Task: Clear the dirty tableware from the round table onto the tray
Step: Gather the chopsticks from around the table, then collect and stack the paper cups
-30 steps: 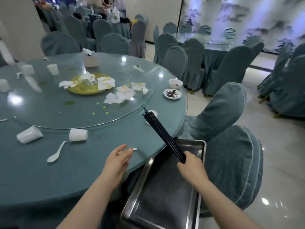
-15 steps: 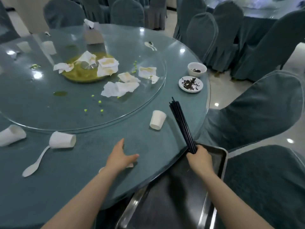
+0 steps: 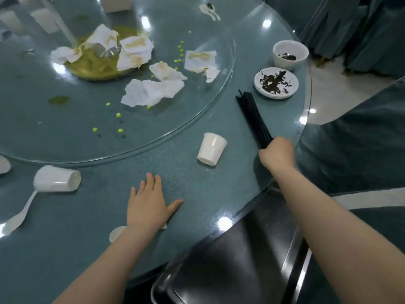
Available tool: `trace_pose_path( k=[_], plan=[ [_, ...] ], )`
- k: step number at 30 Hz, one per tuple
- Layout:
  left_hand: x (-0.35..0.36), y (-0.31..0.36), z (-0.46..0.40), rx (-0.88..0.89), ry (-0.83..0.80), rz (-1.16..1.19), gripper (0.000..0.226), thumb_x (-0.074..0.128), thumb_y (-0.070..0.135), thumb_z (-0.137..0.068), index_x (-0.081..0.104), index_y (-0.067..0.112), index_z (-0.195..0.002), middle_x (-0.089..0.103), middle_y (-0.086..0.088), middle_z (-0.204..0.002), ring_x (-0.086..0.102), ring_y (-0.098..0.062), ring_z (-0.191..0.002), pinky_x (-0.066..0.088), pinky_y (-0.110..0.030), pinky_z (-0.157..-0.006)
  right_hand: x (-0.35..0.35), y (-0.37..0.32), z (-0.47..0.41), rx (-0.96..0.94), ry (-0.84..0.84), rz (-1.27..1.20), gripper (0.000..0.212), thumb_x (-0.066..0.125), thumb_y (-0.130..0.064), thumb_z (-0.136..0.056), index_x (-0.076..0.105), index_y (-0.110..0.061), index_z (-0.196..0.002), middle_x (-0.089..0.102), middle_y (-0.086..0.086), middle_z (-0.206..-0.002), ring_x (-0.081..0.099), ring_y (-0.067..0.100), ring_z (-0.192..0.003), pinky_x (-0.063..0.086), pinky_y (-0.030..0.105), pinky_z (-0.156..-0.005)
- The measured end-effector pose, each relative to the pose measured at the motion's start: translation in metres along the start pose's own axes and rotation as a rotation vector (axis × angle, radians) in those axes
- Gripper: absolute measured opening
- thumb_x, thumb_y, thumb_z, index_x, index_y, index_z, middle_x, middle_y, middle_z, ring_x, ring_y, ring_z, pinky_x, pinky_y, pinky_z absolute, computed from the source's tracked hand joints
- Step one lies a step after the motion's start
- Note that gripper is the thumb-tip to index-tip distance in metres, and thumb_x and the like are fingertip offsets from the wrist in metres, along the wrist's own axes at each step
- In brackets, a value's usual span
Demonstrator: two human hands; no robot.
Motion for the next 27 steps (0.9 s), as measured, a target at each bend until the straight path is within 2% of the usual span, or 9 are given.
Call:
trace_pose_path(
  k=[3, 8, 14, 16, 19, 21, 23, 25, 27],
  plan=[
    [0.0, 0.0, 0.001, -0.002, 0.008, 0.007, 0.098, 0.035, 0.077, -0.08, 0.016, 0.011, -0.15, 0.014, -0.009, -0.159, 0.023, -0.024, -0.142, 0.024, -0.042, -0.113, 0.003, -0.012, -0.005, -0.073, 0.103, 0.128, 0.045, 0.057, -0.024, -0.088, 0.048, -0.001, -0.125, 0.045, 0.02, -0.132, 0.041, 0.037, -0.121, 0.038, 0.042, -0.098],
    [0.002, -0.004, 0.002, -0.039, 0.009, 0.133, 0.101, 0.045, 0.076, -0.077, 0.018, 0.013, -0.15, 0.012, -0.009, -0.16, 0.022, -0.024, -0.144, 0.028, -0.039, -0.111, 0.025, -0.008, 0.009, -0.21, 0.149, 0.238, 0.069, 0.034, -0.04, -0.099, 0.007, -0.003, -0.15, 0.02, 0.016, -0.155, 0.016, 0.033, -0.143, 0.015, 0.052, -0.113],
    [-0.003, -0.006, 0.003, -0.051, 0.026, 0.177, 0.096, 0.052, 0.072, -0.077, 0.022, 0.016, -0.15, 0.015, -0.004, -0.16, 0.027, -0.023, -0.142, 0.029, -0.038, -0.11, 0.022, -0.018, 0.015, -0.238, 0.102, 0.269, 0.074, 0.035, -0.046, -0.097, 0.007, -0.005, -0.151, 0.014, 0.013, -0.158, 0.001, 0.031, -0.146, 0.003, 0.058, -0.114],
    [-0.005, -0.009, 0.004, -0.044, 0.034, 0.197, 0.091, 0.055, 0.067, -0.08, 0.023, 0.019, -0.15, 0.016, -0.001, -0.16, 0.032, -0.024, -0.139, 0.029, -0.037, -0.109, 0.015, -0.035, 0.031, -0.37, 0.195, 0.259, 0.069, 0.04, -0.044, -0.095, 0.017, -0.009, -0.15, 0.021, 0.012, -0.155, 0.005, 0.031, -0.146, 0.004, 0.057, -0.114],
    [-0.005, -0.012, 0.007, -0.037, 0.006, 0.257, 0.082, 0.057, 0.058, -0.084, 0.025, 0.021, -0.15, 0.015, 0.002, -0.16, 0.029, -0.021, -0.141, 0.028, -0.038, -0.11, 0.019, -0.064, 0.056, -0.551, 0.164, 0.01, 0.065, 0.05, -0.044, -0.092, 0.03, -0.013, -0.146, 0.036, 0.012, -0.146, 0.029, 0.031, -0.136, 0.026, 0.046, -0.11],
    [-0.009, -0.017, 0.008, -0.065, -0.033, 0.335, 0.073, 0.057, 0.054, -0.085, 0.033, 0.024, -0.147, 0.02, 0.003, -0.159, 0.032, -0.02, -0.14, 0.027, -0.039, -0.111, 0.036, -0.076, 0.065, -0.504, -0.023, -0.233, 0.071, 0.056, -0.046, -0.088, 0.028, -0.016, -0.147, 0.034, 0.01, -0.147, 0.033, 0.028, -0.133, 0.03, 0.041, -0.108],
    [-0.017, -0.025, 0.014, -0.111, -0.039, 0.425, 0.058, 0.057, 0.049, -0.087, 0.046, 0.026, -0.139, 0.038, 0.004, -0.151, 0.044, -0.022, -0.132, 0.032, -0.038, -0.109, 0.052, -0.085, 0.071, -0.421, -0.163, -0.336, 0.07, 0.061, -0.045, -0.085, 0.033, -0.016, -0.143, 0.037, 0.009, -0.144, 0.037, 0.028, -0.131, 0.032, 0.04, -0.108],
    [-0.027, -0.037, 0.027, -0.162, 0.029, 0.563, 0.049, 0.059, 0.041, -0.088, 0.054, 0.026, -0.133, 0.055, 0.004, -0.138, 0.051, -0.02, -0.125, 0.039, -0.034, -0.103, 0.055, -0.086, 0.079, -0.376, -0.174, -0.377, 0.056, 0.067, -0.04, -0.08, 0.045, -0.016, -0.126, 0.051, 0.008, -0.126, 0.05, 0.029, -0.114, 0.042, 0.04, -0.094],
    [-0.034, -0.05, 0.048, -0.195, 0.129, 0.728, 0.045, 0.062, 0.033, -0.087, 0.057, 0.024, -0.131, 0.059, 0.006, -0.132, 0.052, -0.014, -0.124, 0.038, -0.029, -0.101, 0.054, -0.084, 0.094, -0.326, -0.18, -0.498, 0.044, 0.073, -0.03, -0.076, 0.047, -0.017, -0.109, 0.056, 0.002, -0.108, 0.056, 0.026, -0.099, 0.044, 0.034, -0.077]
  ],
)
Point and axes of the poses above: each hand's wrist, its own z-axis away from the middle knuckle, its own x-axis out of the palm, y = z × x, the point moved 9 cm from there along -z, towards the middle knuckle
